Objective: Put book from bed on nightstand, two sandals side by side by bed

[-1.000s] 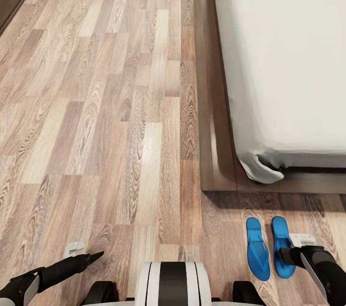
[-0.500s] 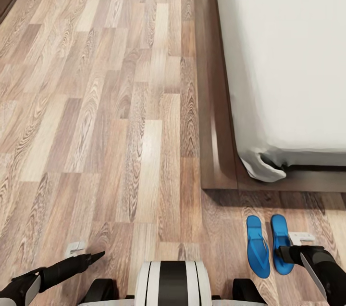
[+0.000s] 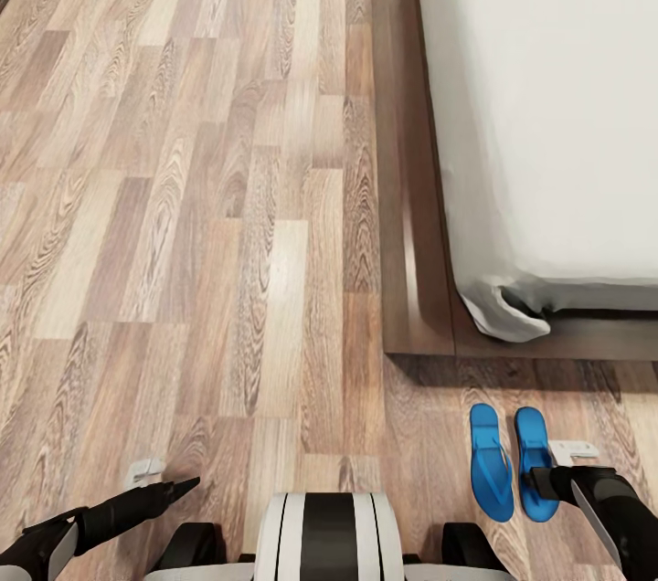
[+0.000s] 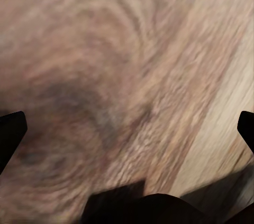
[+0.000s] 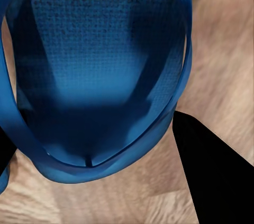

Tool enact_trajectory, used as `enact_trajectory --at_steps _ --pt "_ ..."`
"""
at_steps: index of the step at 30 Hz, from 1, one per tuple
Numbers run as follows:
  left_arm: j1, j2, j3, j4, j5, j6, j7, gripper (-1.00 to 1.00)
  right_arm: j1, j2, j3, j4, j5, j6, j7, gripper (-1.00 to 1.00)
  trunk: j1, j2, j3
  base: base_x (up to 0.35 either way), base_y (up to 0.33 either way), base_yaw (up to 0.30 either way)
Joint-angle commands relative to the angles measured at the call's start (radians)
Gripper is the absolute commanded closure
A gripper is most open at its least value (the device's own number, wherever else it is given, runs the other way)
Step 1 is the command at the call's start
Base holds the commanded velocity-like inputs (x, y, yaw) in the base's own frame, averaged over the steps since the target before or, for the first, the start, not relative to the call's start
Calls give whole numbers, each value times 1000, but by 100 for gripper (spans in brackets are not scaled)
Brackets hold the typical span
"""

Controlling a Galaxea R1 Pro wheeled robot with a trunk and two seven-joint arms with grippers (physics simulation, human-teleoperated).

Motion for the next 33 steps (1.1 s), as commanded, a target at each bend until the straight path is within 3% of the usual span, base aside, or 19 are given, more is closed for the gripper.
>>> enact_trajectory --at_steps 1,20,21,33 --pt "0 -1 9 -1 -6 10 -6 -100 0 0 -2 -1 -1 5 4 100 0 0 0 0 0 0" --pt "0 -1 9 -1 -6 10 -6 -100 0 0 -2 -2 -1 5 4 100 0 0 0 0 0 0" --pt "0 -1 9 -1 -6 10 -6 -100 0 0 -2 -2 -1 5 4 -100 0 0 0 0 0 0" --pt "0 -1 9 -1 -6 10 -6 -100 0 0 -3 -2 1 5 4 -100 0 0 0 0 0 0"
